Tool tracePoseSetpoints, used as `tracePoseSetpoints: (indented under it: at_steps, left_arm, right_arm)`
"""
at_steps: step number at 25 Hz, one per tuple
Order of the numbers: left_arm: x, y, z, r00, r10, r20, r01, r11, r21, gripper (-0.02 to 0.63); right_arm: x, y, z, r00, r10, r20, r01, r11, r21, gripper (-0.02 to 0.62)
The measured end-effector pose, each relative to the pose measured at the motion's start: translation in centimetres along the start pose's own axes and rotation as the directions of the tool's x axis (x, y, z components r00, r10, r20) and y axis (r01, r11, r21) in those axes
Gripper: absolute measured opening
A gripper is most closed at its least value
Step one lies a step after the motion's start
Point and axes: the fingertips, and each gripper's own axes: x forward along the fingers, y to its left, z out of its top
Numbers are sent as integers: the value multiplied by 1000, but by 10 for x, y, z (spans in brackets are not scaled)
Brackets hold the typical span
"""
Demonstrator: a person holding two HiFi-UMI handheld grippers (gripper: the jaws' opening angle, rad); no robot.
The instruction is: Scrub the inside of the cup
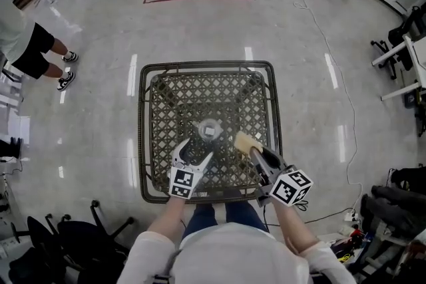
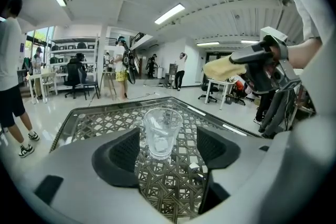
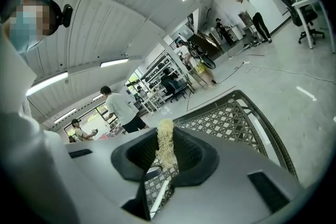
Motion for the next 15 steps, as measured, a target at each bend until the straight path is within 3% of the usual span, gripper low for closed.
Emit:
tracePoseSetpoints:
  at_steps: [4,7,11,15]
  left_arm:
    - [-14,2,18,1000,5,18,-5,1000,7,346]
    - [-31,-1,30,999,21,42,-22,999,25,263]
    - [-54,-4,50,996,39,75,-42,998,44,235]
    - [-73,-4,69,991,68,114,-75,996,56,161]
  right_arm:
    - [6,-1,7,1000,-4,9,5,1000,-7,92]
    - [4,1,8,1000,-3,16,4,1000,-13,92]
    - [0,7,11,1000,5,29,-4,1000,-24,92]
    - [-2,11,16,999,16,47,-14,999,-36,92]
